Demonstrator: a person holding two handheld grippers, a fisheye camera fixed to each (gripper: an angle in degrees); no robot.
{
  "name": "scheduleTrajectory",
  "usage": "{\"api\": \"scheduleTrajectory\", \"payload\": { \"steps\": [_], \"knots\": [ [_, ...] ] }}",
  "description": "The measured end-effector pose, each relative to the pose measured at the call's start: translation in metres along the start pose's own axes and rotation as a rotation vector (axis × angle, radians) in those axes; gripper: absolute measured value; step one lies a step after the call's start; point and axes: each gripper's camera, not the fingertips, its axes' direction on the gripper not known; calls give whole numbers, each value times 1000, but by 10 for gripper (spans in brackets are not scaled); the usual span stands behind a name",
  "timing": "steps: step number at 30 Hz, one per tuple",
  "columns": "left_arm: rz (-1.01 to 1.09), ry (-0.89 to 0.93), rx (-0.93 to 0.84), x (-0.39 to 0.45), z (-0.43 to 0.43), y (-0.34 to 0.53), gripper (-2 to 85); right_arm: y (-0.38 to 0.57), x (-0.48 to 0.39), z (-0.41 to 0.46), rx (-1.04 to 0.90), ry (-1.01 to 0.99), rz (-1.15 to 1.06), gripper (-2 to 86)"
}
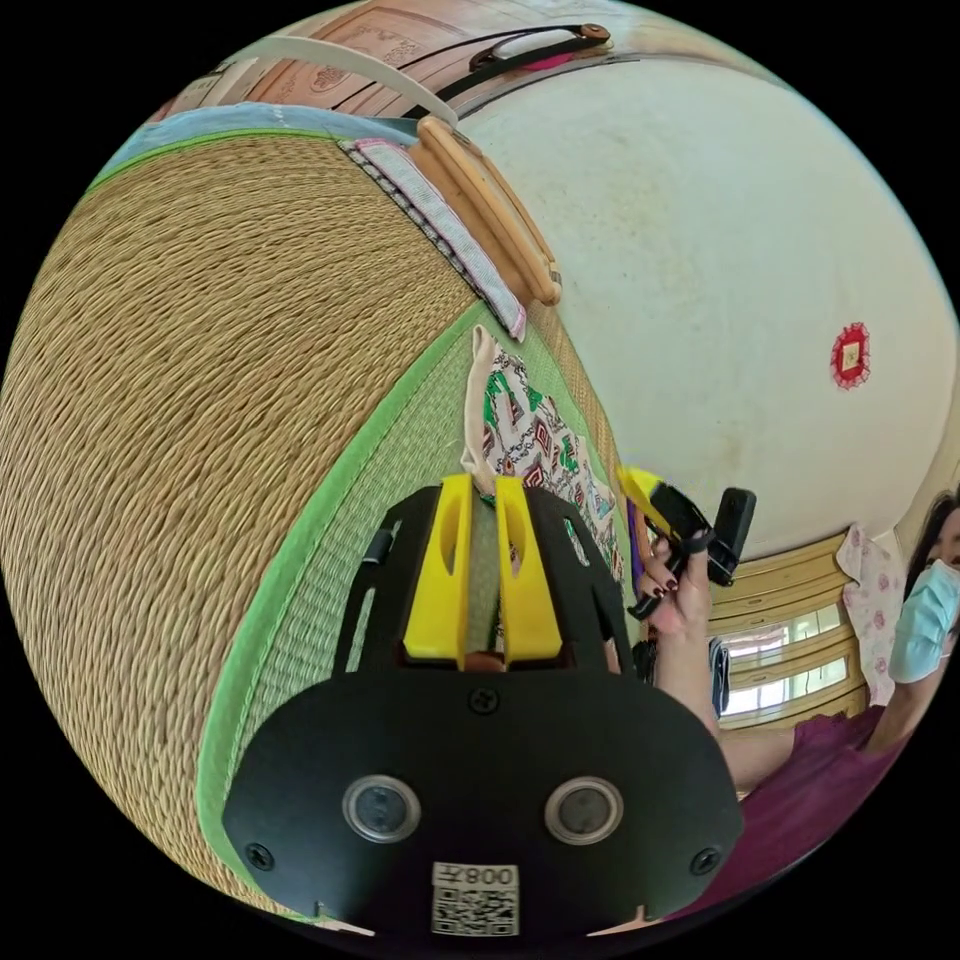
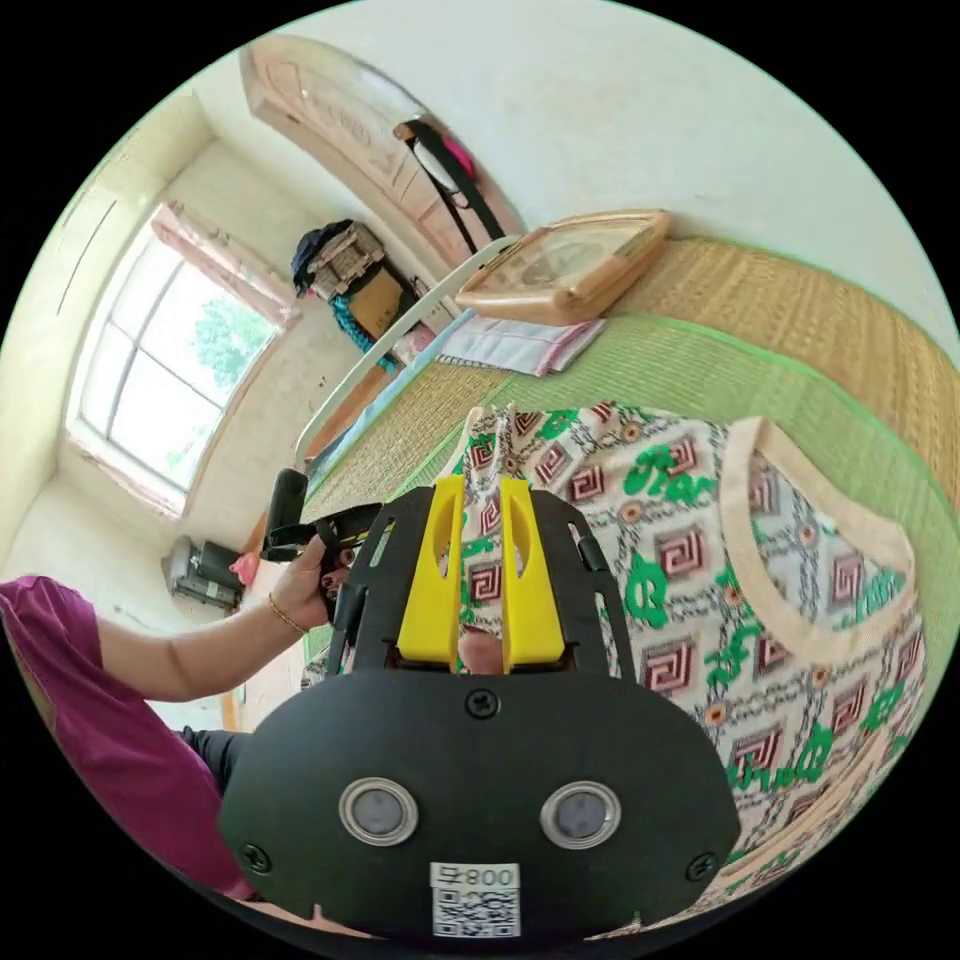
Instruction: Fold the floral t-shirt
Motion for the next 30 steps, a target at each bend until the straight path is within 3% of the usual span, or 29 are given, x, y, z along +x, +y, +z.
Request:
{"api": "scheduleTrajectory", "payload": {
  "steps": [9, 18, 25, 30],
  "knots": [
    [5, 43, 10, 13, -37, 8, 18, -113, -72, 139, -210, 222, -119, 87],
    [97, 9, -29, 56, -48, 21, 15, -131, -90, 170, -218, 288, -98, 27],
    [256, -16, 10, 116, -61, 31, 14, -132, -51, 95, -74, 23, -40, 8],
    [458, -89, -56, 174, -41, 50, 13, -88, 28, 17, 41, -179, 87, 10]
  ]
}}
